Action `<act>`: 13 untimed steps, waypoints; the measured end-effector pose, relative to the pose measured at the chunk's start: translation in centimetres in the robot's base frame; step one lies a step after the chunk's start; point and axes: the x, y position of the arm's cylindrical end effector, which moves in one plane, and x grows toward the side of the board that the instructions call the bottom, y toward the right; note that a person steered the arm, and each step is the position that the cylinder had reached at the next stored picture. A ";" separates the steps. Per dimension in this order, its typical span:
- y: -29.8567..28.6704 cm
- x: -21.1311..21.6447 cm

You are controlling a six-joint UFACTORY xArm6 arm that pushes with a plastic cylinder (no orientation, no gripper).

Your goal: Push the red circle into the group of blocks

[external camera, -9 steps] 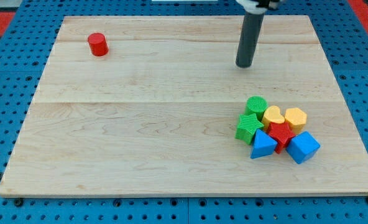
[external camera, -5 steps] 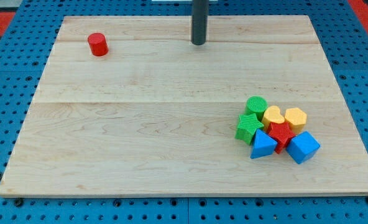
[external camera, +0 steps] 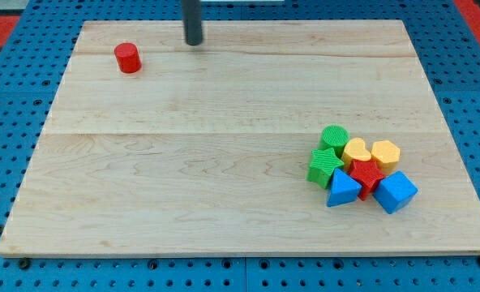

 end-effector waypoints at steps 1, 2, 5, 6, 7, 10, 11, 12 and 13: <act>-7.1 -0.1; -9.2 3.5; -0.7 15.5; 1.4 18.5; -2.5 18.0; 5.7 22.6; 9.6 24.9; 13.2 26.4; 11.8 26.4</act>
